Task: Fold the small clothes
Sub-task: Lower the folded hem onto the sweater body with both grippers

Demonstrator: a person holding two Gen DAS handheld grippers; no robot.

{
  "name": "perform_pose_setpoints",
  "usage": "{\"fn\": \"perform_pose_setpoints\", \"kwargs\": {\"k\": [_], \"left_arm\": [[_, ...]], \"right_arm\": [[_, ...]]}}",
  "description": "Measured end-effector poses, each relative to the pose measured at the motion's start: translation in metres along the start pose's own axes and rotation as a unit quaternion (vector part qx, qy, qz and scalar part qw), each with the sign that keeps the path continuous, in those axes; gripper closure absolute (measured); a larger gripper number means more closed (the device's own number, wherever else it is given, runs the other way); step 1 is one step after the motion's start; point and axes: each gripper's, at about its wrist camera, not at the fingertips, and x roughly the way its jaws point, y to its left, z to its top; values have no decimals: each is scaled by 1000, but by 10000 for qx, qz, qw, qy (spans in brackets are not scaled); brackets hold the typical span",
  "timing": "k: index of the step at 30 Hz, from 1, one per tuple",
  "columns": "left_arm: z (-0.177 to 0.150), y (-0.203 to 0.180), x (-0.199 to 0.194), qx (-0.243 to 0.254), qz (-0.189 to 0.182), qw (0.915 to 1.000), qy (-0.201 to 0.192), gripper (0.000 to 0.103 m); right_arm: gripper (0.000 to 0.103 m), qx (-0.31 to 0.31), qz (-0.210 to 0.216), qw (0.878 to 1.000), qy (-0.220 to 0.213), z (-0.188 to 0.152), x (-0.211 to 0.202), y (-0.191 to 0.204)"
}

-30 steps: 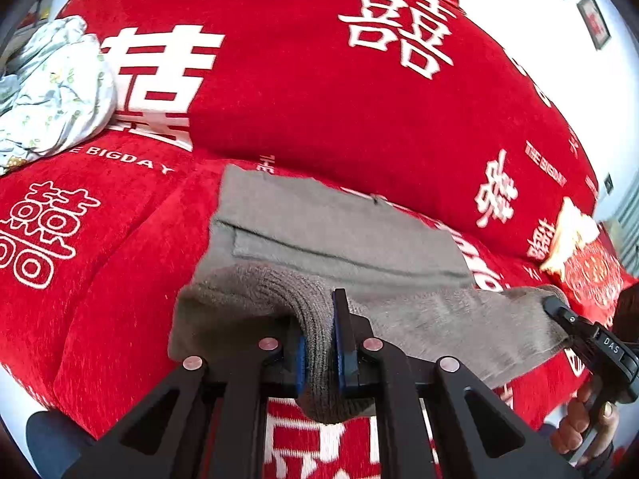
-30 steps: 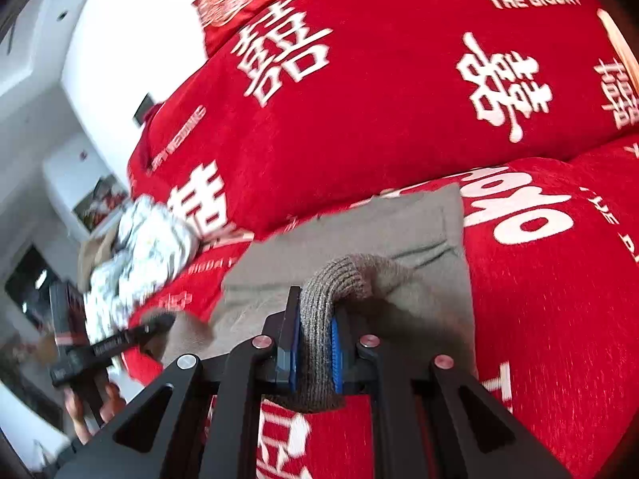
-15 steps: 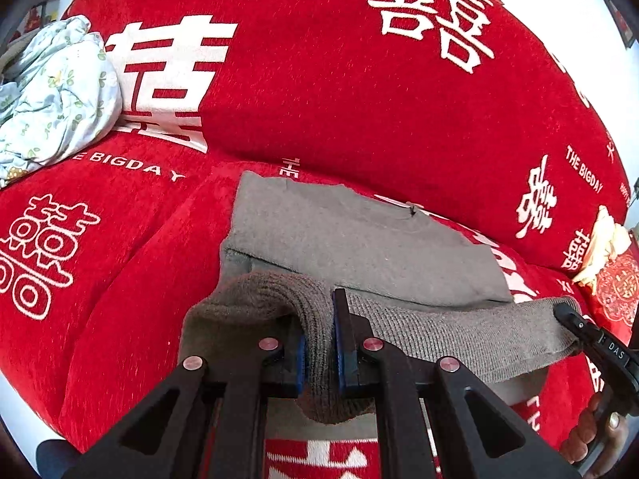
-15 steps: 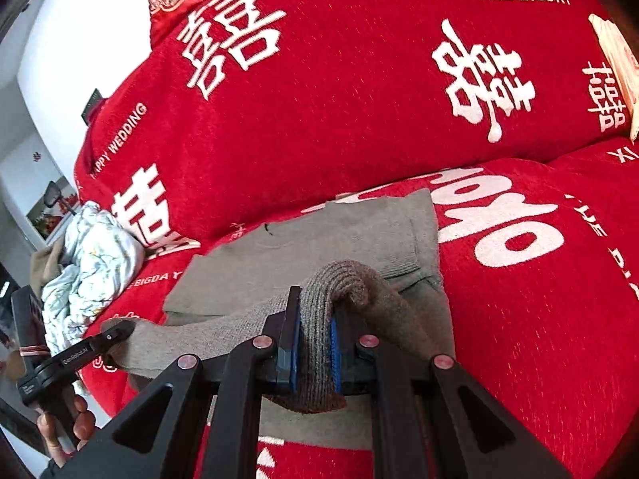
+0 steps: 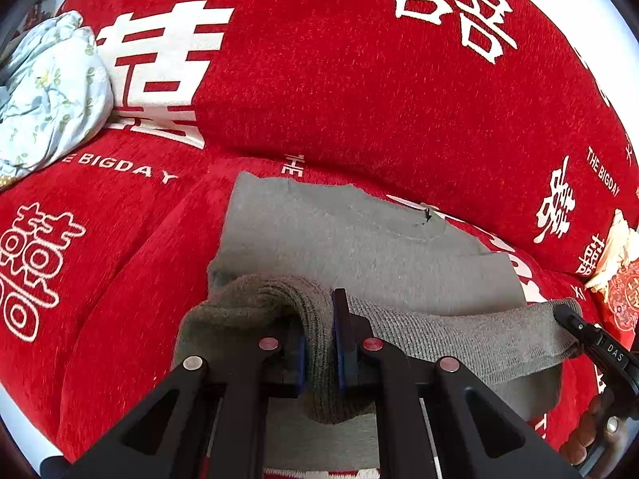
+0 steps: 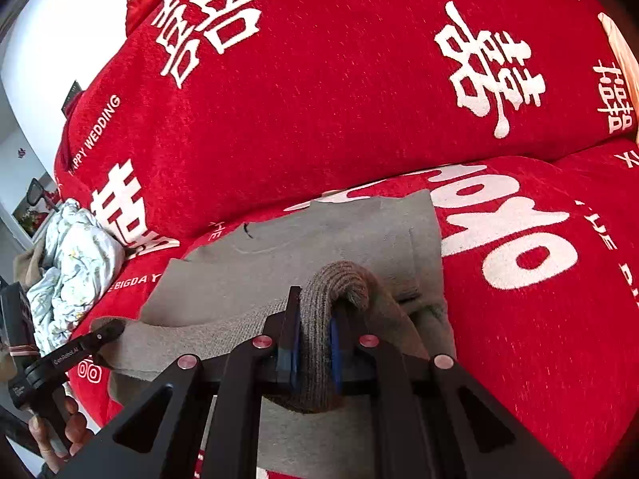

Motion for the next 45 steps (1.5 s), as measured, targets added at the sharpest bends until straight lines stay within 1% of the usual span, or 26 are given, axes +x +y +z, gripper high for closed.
{"fn": "perform_pose_setpoints", "kwargs": {"k": [3,9,23,30,45], "left_arm": [[5,-5,5,55,21,10000,9,91],[15,-15,14,234,178,9996,28,91],[32,-16,41,320,338,9988,170,91],[43,-16,46,314,244,9990,217,91],[66,-25,63,380,277,9986,246,91]], "right_arm": [[90,22,-82,10000,52,3,6,-3],[90,56,-173,9998,104,12,17,-7],[90,-65,-393,9990,203,29,40,-2],[90,-49,-428,9988,216,38,47,-3],[90,-3,-491,9985,254,57,66,-5]]}}
